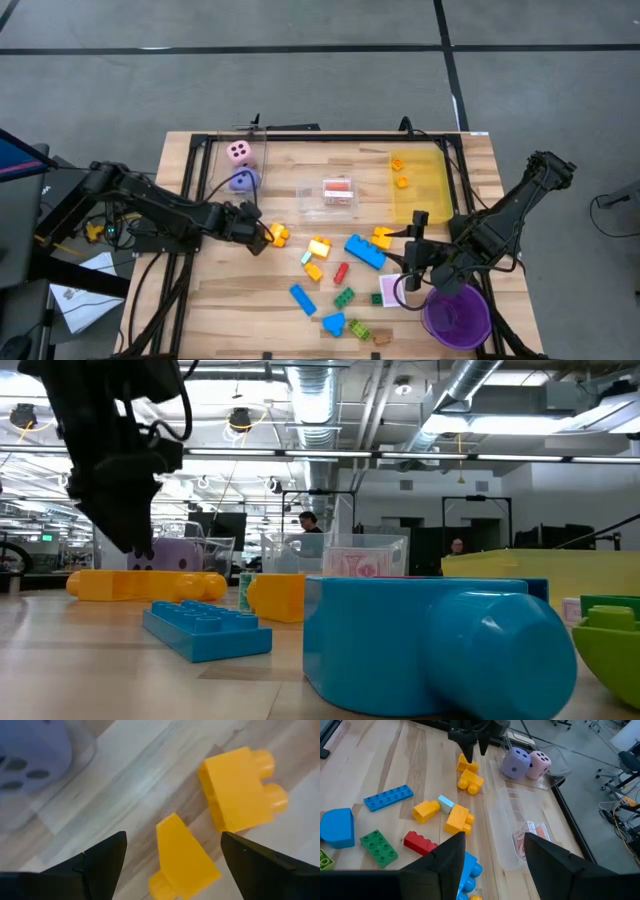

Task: Pick & Place Toys
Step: Put the yellow game piece into the yellow bin

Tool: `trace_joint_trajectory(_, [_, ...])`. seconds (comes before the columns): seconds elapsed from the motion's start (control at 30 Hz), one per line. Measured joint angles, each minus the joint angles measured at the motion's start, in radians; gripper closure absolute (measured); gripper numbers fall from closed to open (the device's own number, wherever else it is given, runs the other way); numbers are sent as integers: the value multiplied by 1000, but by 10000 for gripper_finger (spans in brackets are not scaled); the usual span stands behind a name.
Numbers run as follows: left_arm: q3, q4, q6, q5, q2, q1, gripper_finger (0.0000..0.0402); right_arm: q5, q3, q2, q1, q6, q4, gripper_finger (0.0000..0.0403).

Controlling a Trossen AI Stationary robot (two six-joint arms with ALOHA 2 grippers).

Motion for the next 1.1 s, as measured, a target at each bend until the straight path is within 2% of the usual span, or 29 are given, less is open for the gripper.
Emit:
trace_joint_trajectory(0.3, [0,6,-30,30,65,4,82,-1,0,0,0,0,-8,207])
trace_joint_trajectory(0.7, [-1,18,-49,62,72,-14,82,-1,0,0,0,-9,-31,207])
trace_joint_trajectory(1.1, [-100,93,-81,133,71,-19,86,0,0,0,-1,-52,-26,207])
